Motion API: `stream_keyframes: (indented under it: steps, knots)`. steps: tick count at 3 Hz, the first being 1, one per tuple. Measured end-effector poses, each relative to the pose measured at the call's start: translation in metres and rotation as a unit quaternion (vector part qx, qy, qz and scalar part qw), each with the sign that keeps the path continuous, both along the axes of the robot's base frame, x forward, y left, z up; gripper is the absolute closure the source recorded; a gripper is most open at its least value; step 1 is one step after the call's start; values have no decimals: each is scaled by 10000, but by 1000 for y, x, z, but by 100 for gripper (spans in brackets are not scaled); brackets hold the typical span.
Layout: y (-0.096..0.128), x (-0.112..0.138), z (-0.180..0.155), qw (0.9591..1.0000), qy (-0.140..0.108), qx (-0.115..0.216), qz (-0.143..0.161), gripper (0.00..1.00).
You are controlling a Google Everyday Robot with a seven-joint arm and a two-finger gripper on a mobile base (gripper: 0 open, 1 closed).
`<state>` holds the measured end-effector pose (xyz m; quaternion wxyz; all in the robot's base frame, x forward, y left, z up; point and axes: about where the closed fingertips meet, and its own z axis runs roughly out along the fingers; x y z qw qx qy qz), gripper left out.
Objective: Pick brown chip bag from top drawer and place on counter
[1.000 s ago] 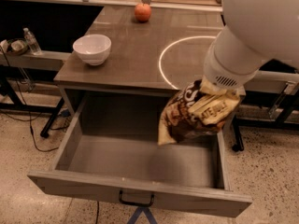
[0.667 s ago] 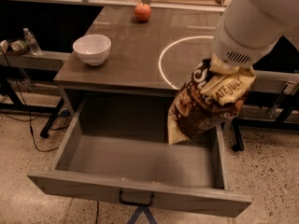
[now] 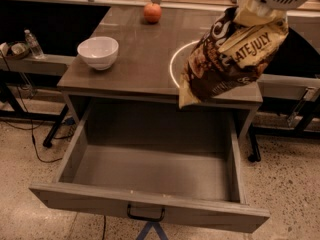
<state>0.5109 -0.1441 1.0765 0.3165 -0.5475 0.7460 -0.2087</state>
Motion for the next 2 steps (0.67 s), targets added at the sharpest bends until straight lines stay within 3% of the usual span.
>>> stream_keyframes:
  steps: [2]
  knots:
    - [5,2,18,9997,-240,26,70,100]
